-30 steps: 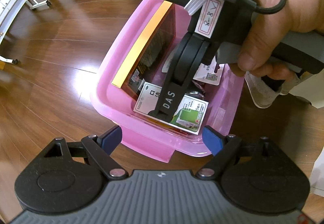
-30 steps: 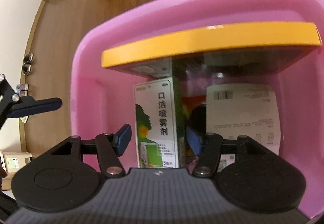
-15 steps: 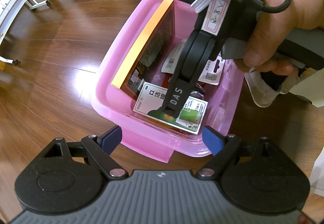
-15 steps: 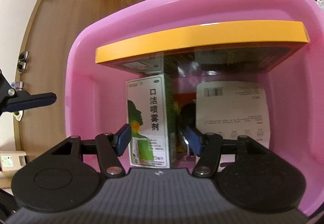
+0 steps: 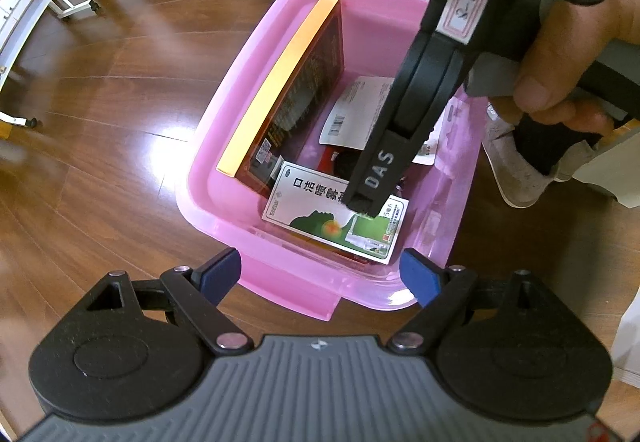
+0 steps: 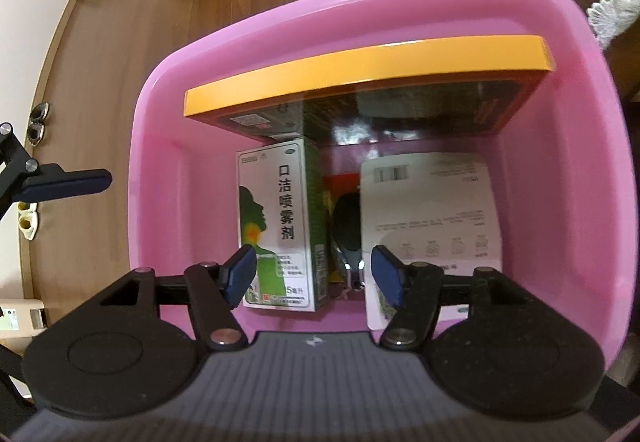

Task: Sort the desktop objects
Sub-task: 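Open the right tool and release the mouth-spray box inside the tub, then withdraw both tools from the tub back toward the sofa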

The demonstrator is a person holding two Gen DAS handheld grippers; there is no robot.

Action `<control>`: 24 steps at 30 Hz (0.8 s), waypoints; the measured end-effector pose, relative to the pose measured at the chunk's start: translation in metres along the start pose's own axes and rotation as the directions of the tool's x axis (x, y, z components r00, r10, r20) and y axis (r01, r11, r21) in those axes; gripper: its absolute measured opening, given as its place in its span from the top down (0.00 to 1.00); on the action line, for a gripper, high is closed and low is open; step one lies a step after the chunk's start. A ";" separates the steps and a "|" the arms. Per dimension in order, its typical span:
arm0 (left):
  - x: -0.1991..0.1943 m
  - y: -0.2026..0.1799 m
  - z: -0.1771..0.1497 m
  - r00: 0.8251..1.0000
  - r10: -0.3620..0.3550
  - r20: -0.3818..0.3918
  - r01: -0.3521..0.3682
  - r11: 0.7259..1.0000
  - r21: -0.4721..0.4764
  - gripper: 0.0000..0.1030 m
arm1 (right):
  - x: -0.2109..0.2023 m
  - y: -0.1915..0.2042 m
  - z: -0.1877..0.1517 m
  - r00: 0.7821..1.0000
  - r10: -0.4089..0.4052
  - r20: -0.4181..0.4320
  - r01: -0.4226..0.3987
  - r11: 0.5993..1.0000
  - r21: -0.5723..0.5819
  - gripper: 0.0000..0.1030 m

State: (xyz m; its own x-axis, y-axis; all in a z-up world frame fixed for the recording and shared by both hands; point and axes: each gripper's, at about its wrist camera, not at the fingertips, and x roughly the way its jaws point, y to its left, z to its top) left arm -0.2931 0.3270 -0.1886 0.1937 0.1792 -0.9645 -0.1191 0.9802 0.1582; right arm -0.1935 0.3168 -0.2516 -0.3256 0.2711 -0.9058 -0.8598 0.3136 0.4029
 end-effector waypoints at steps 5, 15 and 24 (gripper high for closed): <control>-0.008 -0.011 -0.003 1.000 0.016 0.004 -0.016 1.000 0.000 0.15 | -0.017 -0.006 -0.006 0.999 0.005 0.035 -0.006 1.000 0.009 0.38; -0.041 -0.049 -0.013 0.999 0.046 0.021 -0.046 0.999 -0.008 0.14 | -0.058 -0.025 -0.027 0.993 -0.002 0.115 0.001 1.000 0.005 0.27; -0.048 -0.067 -0.006 0.998 0.055 0.028 -0.055 0.998 0.008 0.14 | -0.089 -0.041 -0.044 0.984 0.004 0.178 -0.011 0.999 0.039 0.23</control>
State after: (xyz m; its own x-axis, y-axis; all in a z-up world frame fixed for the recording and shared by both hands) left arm -0.3005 0.2522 -0.1540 0.2139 0.2353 -0.9481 -0.1223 0.9694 0.2129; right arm -0.1467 0.2395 -0.1931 -0.2537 0.4305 -0.8662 -0.8400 0.3460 0.4179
